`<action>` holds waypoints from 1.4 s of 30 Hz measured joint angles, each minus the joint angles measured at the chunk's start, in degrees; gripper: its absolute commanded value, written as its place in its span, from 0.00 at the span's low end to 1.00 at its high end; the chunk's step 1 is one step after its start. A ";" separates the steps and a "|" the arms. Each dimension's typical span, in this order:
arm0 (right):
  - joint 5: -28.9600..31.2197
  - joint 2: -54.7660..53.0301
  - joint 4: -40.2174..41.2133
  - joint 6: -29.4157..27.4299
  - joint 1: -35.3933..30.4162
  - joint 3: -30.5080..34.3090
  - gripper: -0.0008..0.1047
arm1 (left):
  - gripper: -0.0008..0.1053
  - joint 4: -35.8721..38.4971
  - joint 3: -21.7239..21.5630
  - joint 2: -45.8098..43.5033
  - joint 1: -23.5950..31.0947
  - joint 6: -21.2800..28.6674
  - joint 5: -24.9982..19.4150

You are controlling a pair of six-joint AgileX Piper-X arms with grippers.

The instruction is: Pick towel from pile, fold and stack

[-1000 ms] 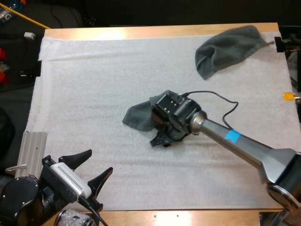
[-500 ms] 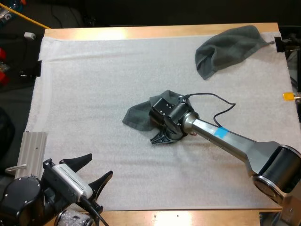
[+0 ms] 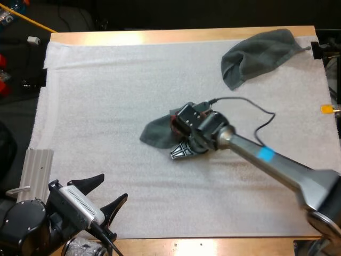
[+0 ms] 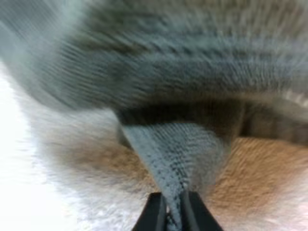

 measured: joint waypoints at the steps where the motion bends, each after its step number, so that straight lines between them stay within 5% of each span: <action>1: 0.06 -1.75 0.23 -0.43 0.00 -0.51 0.01 | 0.58 0.00 0.00 0.00 0.00 0.00 0.00; 17: -1.43 -19.38 7.87 -1.32 0.00 -21.67 0.01 | 0.58 0.00 0.00 0.00 0.00 0.00 0.00; 26: -15.95 -19.36 18.08 0.78 0.00 -28.75 0.01 | 0.58 0.00 0.00 0.00 0.00 0.04 0.00; 36: -10.36 -10.64 21.08 -1.31 0.39 -24.12 0.01 | 0.58 -0.21 0.00 0.00 0.00 0.04 0.00; 42: -1.52 -10.66 12.79 -2.96 3.71 -24.22 0.01 | 0.58 -0.21 0.00 0.00 0.00 0.04 0.00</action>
